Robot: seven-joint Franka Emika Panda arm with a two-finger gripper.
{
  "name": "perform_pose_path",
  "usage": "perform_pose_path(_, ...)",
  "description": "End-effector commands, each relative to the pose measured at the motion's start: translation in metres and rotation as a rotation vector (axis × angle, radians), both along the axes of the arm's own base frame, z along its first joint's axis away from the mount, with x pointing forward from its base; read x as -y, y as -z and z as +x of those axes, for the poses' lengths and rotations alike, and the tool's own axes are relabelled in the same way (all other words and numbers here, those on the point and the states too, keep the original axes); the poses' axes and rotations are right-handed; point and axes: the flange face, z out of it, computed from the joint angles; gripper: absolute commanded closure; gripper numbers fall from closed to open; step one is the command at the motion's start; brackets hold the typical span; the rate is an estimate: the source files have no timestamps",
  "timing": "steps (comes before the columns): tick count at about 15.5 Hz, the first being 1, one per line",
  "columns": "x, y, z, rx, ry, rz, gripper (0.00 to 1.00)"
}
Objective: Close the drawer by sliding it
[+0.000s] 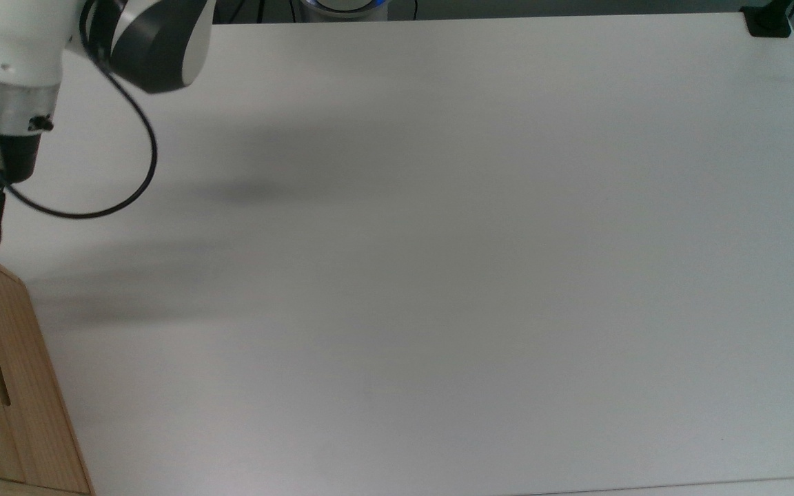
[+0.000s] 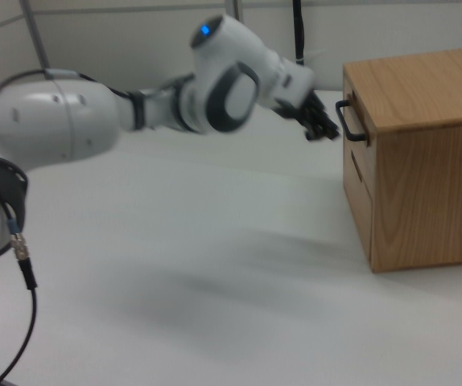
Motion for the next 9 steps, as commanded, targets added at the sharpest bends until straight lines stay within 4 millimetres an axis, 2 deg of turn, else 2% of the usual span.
perform_pose_path(1, -0.076, -0.044, -0.039, -0.197, -0.211, 0.035, 0.82)
perform_pose_path(4, -0.138, -0.037, -0.071, -0.439, -0.508, -0.002, 0.76)
perform_pose_path(6, -0.169, -0.039, -0.092, -0.564, -0.682, -0.026, 0.69)
perform_pose_path(7, -0.182, -0.047, -0.103, -0.593, -0.753, -0.005, 0.66)
perform_pose_path(9, -0.193, -0.068, -0.126, -0.635, -0.887, 0.034, 0.54)
